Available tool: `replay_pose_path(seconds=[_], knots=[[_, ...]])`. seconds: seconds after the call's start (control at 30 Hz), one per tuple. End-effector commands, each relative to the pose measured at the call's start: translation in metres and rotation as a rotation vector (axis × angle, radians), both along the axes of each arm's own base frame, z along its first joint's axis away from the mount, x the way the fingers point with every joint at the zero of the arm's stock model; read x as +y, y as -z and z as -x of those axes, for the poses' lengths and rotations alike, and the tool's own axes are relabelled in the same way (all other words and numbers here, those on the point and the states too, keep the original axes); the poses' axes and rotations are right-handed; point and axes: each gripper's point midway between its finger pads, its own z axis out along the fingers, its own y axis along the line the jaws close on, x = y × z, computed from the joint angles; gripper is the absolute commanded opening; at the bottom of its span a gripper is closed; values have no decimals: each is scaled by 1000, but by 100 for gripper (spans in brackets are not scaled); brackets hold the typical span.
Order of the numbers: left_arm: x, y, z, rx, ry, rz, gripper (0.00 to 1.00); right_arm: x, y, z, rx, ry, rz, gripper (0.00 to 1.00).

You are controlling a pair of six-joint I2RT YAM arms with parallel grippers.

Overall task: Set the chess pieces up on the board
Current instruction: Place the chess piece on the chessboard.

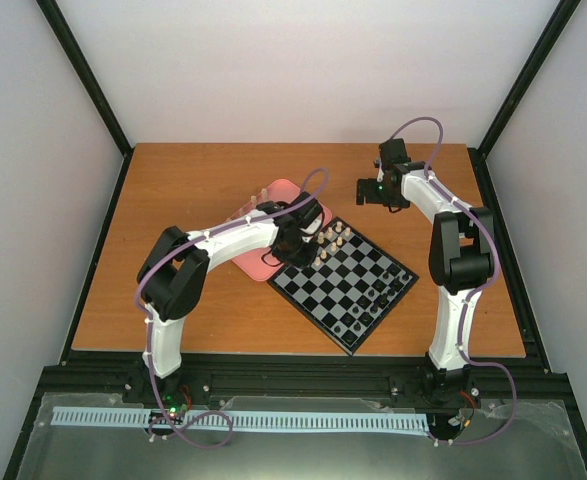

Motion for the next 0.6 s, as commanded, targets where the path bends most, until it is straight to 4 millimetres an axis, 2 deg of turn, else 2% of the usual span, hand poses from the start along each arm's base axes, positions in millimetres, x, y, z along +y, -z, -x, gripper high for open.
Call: replay_pose_path(seconds=[0.0, 0.57], knots=[[-14, 9, 6, 17, 13, 13, 1, -5, -7, -3, -17, 3, 2, 100], [-9, 25, 10, 48, 16, -36, 2, -5, -4, -1, -13, 1, 3, 100]])
